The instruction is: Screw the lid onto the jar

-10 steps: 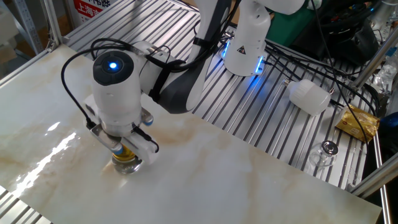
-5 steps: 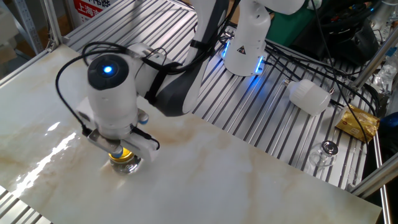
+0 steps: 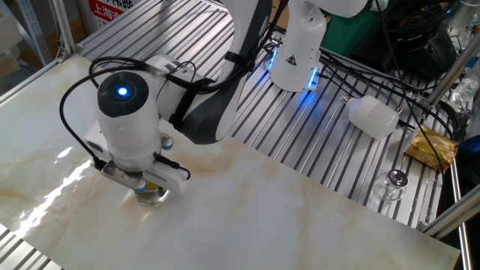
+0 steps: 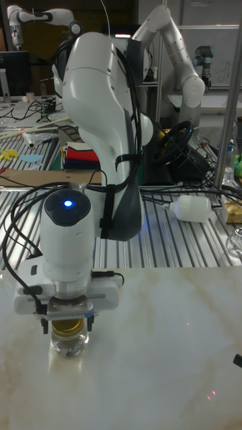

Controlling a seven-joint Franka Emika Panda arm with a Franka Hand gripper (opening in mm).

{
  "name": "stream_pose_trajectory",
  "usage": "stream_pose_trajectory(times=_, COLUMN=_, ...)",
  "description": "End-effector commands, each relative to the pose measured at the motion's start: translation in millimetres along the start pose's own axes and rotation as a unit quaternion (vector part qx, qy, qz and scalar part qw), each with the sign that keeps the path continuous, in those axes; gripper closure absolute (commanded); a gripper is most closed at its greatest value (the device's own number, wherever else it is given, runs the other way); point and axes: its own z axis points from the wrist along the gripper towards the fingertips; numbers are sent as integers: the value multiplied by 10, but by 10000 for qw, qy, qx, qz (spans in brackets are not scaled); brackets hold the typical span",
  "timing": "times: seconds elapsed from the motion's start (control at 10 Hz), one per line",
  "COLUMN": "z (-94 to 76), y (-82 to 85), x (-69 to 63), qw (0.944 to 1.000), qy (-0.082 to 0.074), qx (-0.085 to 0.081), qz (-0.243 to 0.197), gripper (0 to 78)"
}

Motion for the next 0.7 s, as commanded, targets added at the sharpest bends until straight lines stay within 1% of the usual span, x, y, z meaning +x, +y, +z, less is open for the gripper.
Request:
stream_pose_trajectory(times=0.1, z=-13, y=-49, x=-14, qw=9999, qy=23, qx=72, qz=-100, gripper=1)
stream_pose_trajectory(times=0.2, z=-7, y=-65, x=-11, qw=10000, qy=6, qx=29, qz=-93, gripper=1)
stream_pose_trajectory(times=0.4, z=10, y=-40, x=6, qw=10000, qy=-11, qx=-7, qz=-10, gripper=1)
stream_pose_trajectory(times=0.5, z=39, y=61, x=47, qw=9999, qy=-38, qx=0, qz=158, gripper=1)
stream_pose_trajectory(times=0.6, z=55, y=100, x=86, qw=9998, qy=-54, qx=11, qz=199, gripper=1)
stream_pose_trajectory(times=0.7, z=41, y=103, x=122, qw=9998, qy=-52, qx=20, qz=184, gripper=1)
